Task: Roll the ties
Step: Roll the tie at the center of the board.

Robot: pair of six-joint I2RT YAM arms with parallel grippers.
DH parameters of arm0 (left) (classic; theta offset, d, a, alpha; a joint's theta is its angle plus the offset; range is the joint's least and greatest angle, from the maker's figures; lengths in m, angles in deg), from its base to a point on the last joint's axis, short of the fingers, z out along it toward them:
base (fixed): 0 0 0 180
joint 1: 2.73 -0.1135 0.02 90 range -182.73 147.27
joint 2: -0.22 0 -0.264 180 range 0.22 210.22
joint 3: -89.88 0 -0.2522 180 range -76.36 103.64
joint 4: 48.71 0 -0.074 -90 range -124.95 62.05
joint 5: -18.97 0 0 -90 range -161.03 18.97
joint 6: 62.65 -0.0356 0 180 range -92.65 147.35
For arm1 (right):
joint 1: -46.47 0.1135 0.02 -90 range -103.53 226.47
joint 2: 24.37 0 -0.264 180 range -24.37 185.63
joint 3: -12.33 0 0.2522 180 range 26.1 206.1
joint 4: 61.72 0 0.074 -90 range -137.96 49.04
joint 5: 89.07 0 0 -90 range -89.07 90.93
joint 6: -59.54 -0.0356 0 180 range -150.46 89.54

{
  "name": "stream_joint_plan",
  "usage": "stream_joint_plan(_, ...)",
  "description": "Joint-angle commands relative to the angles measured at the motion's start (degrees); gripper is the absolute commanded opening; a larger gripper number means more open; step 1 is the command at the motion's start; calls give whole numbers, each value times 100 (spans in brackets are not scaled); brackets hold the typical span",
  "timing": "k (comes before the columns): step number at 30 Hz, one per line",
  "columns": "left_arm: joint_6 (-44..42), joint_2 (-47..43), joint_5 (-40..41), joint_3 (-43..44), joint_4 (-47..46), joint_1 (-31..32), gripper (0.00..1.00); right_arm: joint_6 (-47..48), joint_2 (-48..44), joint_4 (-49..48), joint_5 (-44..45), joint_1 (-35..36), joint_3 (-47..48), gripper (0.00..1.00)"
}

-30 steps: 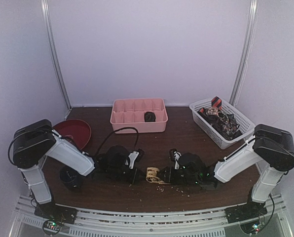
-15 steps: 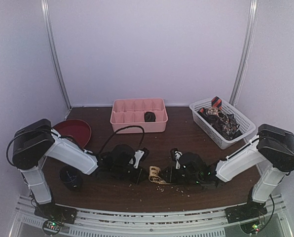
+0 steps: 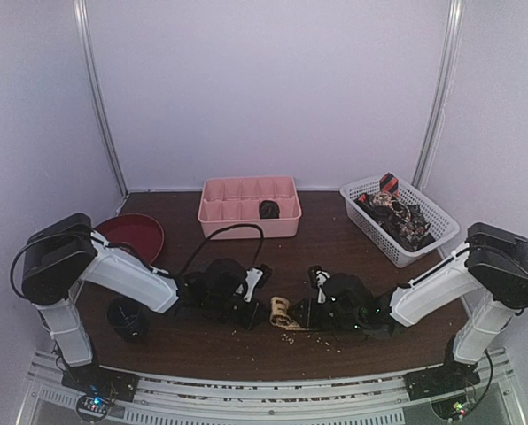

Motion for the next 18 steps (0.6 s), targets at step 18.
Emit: stream_joint_plan(18, 279, -401, 485, 119, 41, 141, 1, 144, -31, -13, 19, 18, 20, 23)
